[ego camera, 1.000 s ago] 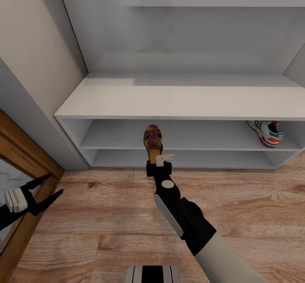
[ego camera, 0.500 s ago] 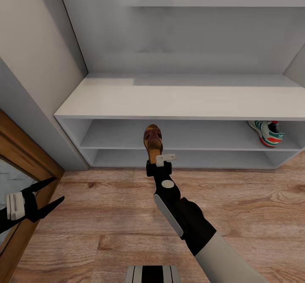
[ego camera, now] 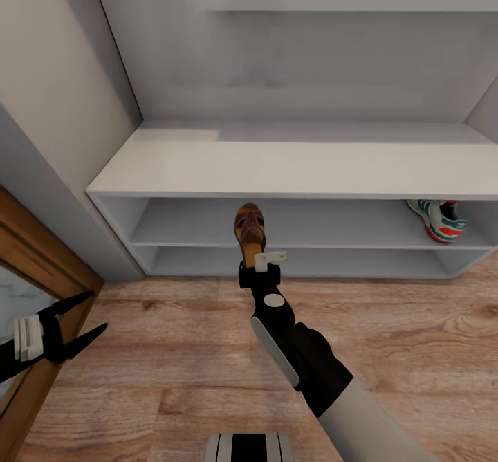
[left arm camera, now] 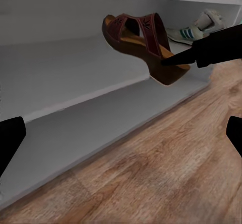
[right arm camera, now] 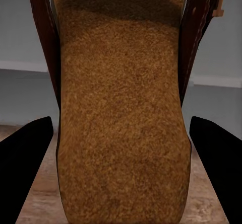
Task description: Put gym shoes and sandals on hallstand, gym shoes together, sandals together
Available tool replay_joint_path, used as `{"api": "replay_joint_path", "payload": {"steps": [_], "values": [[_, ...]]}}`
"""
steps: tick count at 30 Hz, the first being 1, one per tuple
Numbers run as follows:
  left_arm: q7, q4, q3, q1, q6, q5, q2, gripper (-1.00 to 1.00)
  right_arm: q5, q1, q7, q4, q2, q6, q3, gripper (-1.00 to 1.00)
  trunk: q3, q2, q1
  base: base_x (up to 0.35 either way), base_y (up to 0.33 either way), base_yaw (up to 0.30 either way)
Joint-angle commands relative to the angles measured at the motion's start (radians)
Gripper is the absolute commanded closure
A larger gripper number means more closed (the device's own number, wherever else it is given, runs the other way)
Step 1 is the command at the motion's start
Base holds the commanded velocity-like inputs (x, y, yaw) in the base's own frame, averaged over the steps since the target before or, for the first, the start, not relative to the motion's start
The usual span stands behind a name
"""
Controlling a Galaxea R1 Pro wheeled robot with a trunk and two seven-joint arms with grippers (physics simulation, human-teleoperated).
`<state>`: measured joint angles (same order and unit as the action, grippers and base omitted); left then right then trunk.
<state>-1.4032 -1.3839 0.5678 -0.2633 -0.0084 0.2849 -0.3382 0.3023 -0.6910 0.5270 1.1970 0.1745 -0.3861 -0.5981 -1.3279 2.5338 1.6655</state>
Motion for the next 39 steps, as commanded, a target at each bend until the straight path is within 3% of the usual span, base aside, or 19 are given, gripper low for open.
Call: {"api": "replay_joint_path", "payload": {"steps": [1, 12, 39], "values": [[-0.003, 0.0, 0.001, -0.001, -0.001, -0.008, 0.001, -1.0, 0.006, -0.001, 0.008, 0.001, 0.0, -0.004, -0.002, 1.0, -0.001, 0.0, 0.0, 0.227, 0.0, 0.0], [-0.003, 0.0, 0.001, -0.001, -0.001, -0.045, 0.006, -1.0, 0.006, -0.001, 0.007, 0.001, 0.0, -0.004, -0.002, 1.0, -0.001, 0.0, 0.0, 0.127, 0.0, 0.0], [-0.003, 0.0, 0.001, -0.001, -0.002, -0.052, 0.007, -1.0, 0.006, -0.001, 0.007, 0.001, 0.0, -0.004, -0.002, 1.0, -0.001, 0.0, 0.0, 0.008, 0.0, 0.0]]}}
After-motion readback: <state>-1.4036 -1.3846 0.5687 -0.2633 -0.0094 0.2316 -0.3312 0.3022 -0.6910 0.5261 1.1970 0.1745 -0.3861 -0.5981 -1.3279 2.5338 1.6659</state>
